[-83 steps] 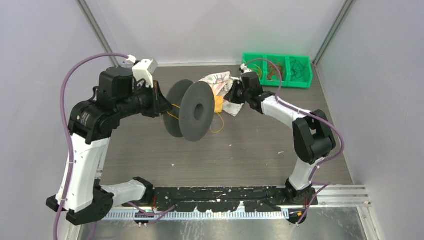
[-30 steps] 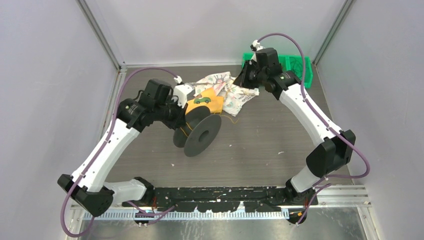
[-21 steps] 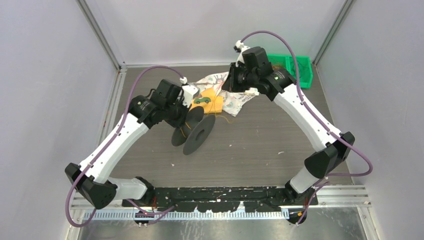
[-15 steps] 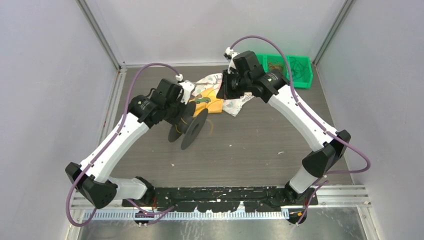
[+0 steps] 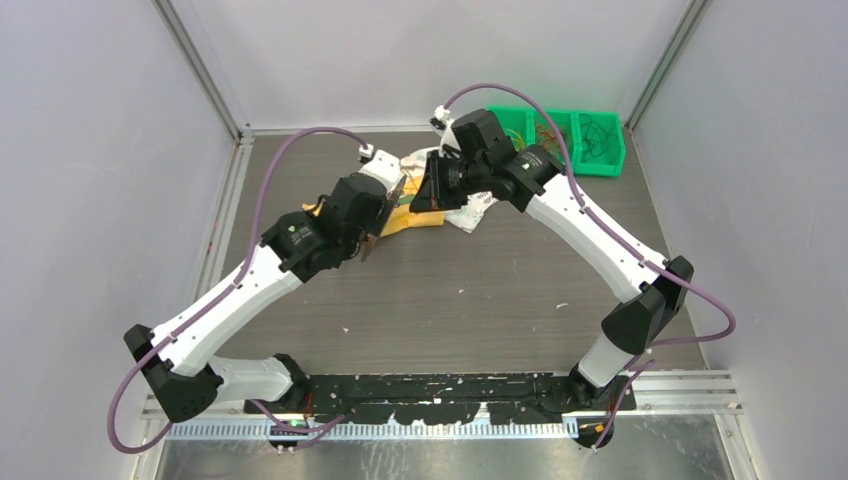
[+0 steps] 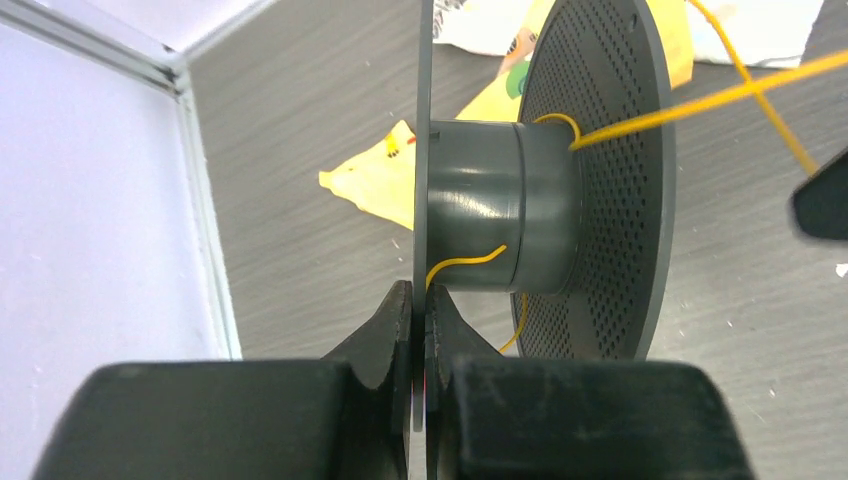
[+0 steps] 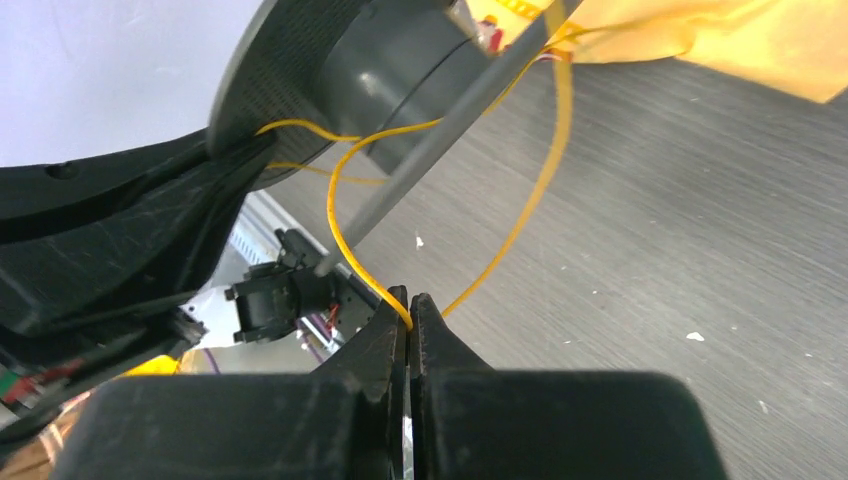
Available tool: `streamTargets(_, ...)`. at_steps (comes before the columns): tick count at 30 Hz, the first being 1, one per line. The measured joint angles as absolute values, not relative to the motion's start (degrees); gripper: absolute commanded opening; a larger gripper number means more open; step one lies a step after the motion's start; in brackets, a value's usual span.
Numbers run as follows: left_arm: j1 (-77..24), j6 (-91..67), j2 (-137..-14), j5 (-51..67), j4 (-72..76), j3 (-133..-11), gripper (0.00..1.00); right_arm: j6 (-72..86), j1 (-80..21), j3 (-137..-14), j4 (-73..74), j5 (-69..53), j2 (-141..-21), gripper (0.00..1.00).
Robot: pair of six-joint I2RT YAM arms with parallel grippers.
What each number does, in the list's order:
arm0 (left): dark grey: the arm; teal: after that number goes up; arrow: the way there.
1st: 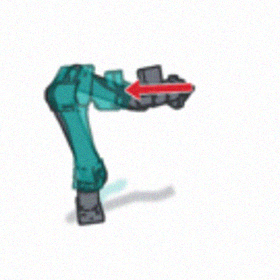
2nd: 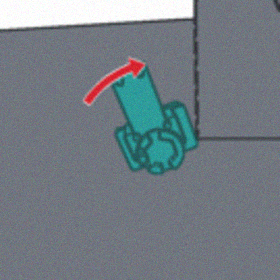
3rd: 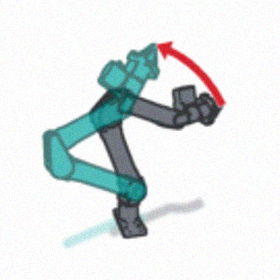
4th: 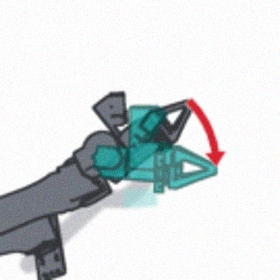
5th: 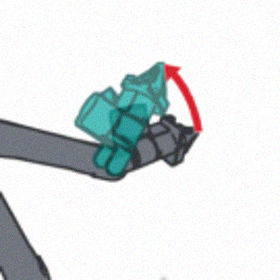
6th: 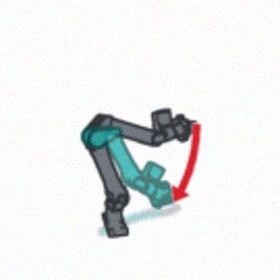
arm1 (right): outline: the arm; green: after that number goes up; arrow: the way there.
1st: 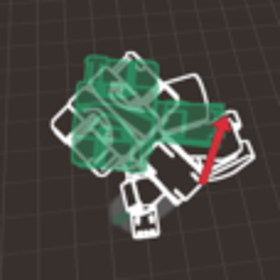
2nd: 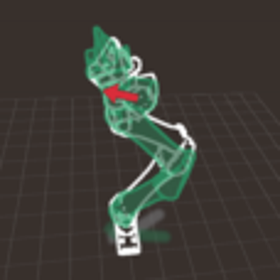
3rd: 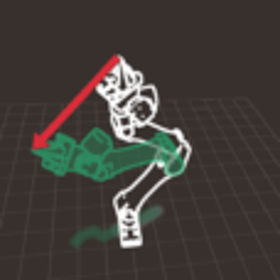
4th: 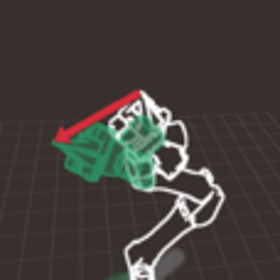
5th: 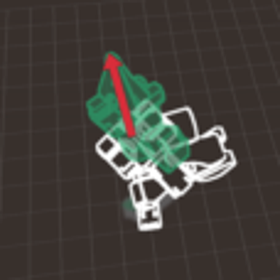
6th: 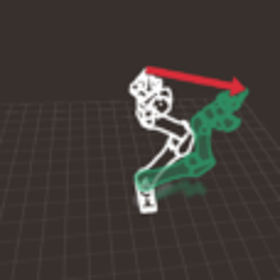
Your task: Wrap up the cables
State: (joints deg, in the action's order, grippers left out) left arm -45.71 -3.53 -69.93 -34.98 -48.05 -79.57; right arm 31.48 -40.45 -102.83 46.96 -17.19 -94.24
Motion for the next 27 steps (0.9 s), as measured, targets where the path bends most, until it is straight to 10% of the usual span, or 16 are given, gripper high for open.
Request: streamTargets(27,-49.43,-2.28,-68.88,-47.97,-29.41,-72.31,0.0,38.74,-44.73,-100.51,35.81,-18.7,-89.25,0.01)
